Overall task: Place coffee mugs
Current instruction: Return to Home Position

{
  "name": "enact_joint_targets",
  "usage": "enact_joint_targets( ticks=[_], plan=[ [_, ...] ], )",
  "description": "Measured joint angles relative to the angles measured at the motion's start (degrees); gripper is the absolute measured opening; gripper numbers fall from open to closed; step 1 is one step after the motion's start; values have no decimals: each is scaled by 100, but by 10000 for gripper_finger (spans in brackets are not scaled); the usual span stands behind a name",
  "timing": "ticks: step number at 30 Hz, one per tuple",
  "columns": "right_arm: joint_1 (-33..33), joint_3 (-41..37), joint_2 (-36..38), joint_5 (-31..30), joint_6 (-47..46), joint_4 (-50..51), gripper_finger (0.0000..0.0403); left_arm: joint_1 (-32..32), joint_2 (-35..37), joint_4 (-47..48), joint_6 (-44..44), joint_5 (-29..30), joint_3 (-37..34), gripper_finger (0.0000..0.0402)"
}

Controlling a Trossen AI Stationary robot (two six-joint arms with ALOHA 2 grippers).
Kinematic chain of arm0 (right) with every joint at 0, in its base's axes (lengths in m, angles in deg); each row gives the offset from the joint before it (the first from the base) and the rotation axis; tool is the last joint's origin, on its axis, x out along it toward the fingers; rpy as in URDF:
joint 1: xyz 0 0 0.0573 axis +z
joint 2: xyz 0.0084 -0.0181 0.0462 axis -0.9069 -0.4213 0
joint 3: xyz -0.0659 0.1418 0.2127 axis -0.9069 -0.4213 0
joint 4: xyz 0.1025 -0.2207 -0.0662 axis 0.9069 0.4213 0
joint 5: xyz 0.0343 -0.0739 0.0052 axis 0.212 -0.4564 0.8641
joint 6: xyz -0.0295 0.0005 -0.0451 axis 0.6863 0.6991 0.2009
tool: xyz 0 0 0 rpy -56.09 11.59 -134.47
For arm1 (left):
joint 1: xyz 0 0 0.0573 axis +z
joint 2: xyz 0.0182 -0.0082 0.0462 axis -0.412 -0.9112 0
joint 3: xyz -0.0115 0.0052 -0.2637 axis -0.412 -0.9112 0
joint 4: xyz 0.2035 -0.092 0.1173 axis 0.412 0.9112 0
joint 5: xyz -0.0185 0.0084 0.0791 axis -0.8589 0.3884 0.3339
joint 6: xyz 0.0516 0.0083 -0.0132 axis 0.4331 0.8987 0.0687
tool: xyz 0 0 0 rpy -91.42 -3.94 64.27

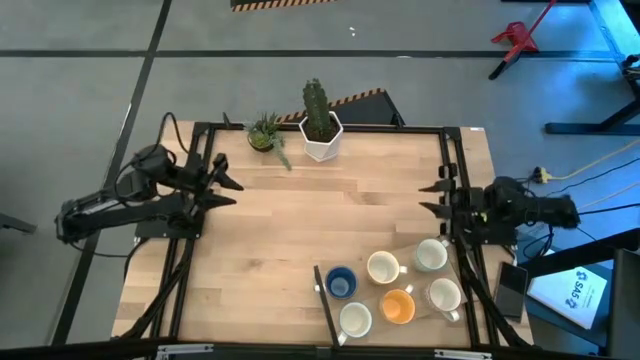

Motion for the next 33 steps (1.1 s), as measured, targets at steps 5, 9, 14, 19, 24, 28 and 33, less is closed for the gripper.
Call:
enact_joint_targets(
  ticks=[5, 9, 14, 19, 24, 28, 33],
  plan=[
    [-1098, 3, 9, 877, -252, 597, 134, 3, 356, 966, 181, 615, -26, 179],
    [-1564, -175, 35, 1112, -321, 699, 134, 10, 669, 793, 129, 665, -535, 179],
    [-1779, -785, 226, 1147, -447, 158, 134, 10, 1285, 172, -420, 673, -1739, 179],
    [-1974, -788, 221, 935, -343, 420, 134, 10, 2008, 69, -929, 650, -2573, 179],
    [-2143, -788, 217, 1165, -332, 592, 134, 7, 1934, -201, -887, 517, -2708, 179],
    [-2137, -788, 219, 1165, -332, 657, 134, 10, 1969, -249, -694, 778, -2721, 179],
    [-2137, -788, 219, 1167, -332, 675, 134, 10, 1969, -247, -695, 859, -2721, 179]
  ],
)
